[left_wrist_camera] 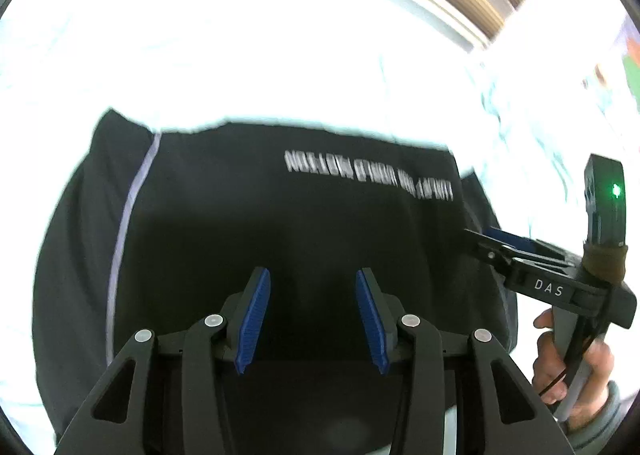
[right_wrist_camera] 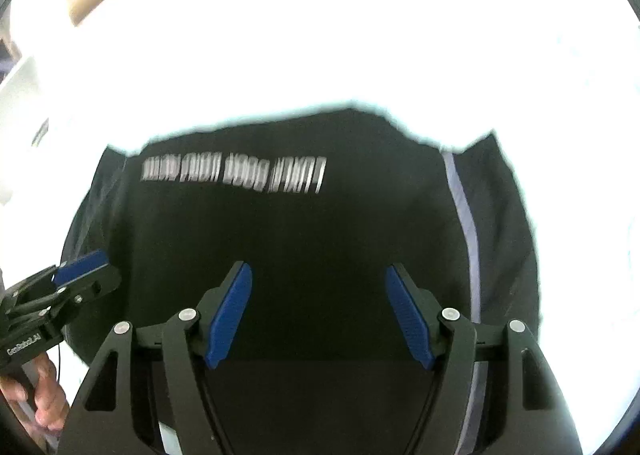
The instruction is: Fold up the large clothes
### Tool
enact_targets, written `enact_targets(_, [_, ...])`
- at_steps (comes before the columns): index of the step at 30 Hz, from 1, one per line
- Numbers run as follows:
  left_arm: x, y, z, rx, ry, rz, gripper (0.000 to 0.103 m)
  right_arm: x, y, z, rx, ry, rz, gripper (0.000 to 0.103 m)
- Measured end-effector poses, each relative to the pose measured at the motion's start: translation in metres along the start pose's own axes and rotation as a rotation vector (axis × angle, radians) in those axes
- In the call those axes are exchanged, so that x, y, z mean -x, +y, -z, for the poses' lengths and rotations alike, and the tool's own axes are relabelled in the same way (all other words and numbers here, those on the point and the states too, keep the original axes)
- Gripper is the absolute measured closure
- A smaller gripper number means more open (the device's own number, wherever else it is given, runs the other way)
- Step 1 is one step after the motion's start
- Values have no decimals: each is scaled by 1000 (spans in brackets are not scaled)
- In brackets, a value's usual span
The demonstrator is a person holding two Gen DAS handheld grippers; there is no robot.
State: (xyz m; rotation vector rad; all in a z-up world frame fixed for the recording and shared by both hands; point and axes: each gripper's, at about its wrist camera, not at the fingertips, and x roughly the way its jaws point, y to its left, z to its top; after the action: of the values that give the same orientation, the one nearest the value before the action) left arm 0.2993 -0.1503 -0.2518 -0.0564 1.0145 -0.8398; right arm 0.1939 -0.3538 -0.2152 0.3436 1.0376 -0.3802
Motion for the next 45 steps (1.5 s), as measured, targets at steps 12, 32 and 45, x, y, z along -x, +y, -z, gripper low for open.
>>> enact_targets(12, [-73,49,-35,93,171,-176,55,-93,-32,-21,-89,251,8,27])
enact_targets(32, [78,195,6,304,30,-133,52,10,-173,53,-315,135,-18,27])
enact_targets(45, [48,188,10,275,80,-106,49,8,-213,59,-323,126,9,27])
